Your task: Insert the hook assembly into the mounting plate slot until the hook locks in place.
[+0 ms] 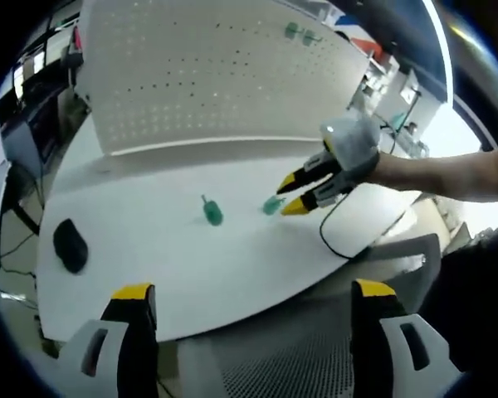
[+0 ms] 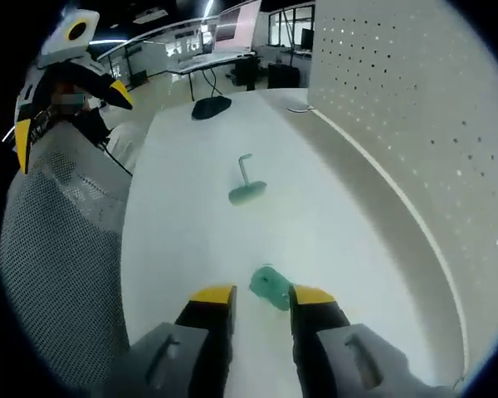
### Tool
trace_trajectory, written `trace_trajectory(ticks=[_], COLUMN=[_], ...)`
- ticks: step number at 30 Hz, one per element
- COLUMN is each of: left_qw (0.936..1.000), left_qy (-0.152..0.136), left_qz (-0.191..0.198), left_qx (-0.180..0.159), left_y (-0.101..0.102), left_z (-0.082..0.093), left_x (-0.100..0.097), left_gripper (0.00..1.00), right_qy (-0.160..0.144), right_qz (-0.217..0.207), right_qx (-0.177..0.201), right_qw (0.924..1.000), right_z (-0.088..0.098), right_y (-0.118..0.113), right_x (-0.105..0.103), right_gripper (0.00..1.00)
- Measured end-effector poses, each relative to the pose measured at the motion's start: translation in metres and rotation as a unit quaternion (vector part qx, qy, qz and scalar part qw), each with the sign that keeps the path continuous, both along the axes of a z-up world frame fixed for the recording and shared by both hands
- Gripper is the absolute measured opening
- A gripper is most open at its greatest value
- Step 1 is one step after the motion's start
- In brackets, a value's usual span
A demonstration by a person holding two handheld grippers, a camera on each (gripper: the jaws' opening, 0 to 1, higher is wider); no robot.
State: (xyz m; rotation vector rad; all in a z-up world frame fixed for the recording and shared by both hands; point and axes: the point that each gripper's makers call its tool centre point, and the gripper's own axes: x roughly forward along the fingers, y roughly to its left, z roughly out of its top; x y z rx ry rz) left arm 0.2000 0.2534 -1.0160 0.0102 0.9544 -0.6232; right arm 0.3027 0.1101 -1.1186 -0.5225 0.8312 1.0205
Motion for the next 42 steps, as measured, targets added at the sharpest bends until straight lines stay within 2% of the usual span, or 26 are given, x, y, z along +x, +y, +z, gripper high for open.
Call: trace_trajectory(ticks=[6, 10, 15, 23, 30, 32, 36, 39, 42], left_qw=[1.0000, 1.0000, 0.9999, 0.9999, 0.9999, 0.9999, 0.9999, 0.9998, 0.9997], left_qy=[0.001, 0.004, 0.006, 0.005, 0.002, 0.000, -0.004, -0.011, -0.019], left_qz=[0.006, 0.008, 0.008, 0.009, 0.009, 0.008, 0.008, 0.008, 0.004], left_qx=[-0.002, -0.003, -0.006, -0.006, -0.008, -0.009, -0.014, -0.017, -0.018], left_y=[0.003, 0.003, 0.002, 0.003, 0.002, 0.001, -0.002, -0.005, -0.008], left_z=[0.000, -0.001, -0.002, -0.001, 0.001, 0.003, 0.007, 0.012, 0.017], left_x=[0.000, 0.000, -0.001, 0.000, 0.001, 0.001, 0.003, 0.007, 0.012], left_gripper=[0.98, 0.98, 0.97, 0.97, 0.97, 0.98, 0.98, 0.98, 0.98], right_qy=[0.006, -0.014, -0.018, 0.013, 0.029, 0.030, 0.022, 0.014, 0.012], right_qz=[0.026, 0.061, 0.059, -0.019, -0.093, -0.111, -0.119, -0.148, -0.156], right_qx=[-0.010, -0.038, -0.044, -0.012, 0.034, 0.046, 0.049, 0.074, 0.087], right_qw=[0.9996, 0.9973, 0.9972, 0.9997, 0.9947, 0.9923, 0.9914, 0.9861, 0.9839], right_z=[-0.005, -0.008, -0.008, -0.008, 0.005, 0.009, 0.018, 0.031, 0.040], right_y=[0.003, 0.000, 0.000, -0.003, -0.009, -0.012, -0.018, -0.019, -0.019], right_x=[0.000, 0.002, 0.004, 0.007, 0.017, 0.021, 0.025, 0.034, 0.037], right_gripper=[0.16, 0.11, 0.01, 0.01, 0.00, 0.00, 0.00, 0.00, 0.00])
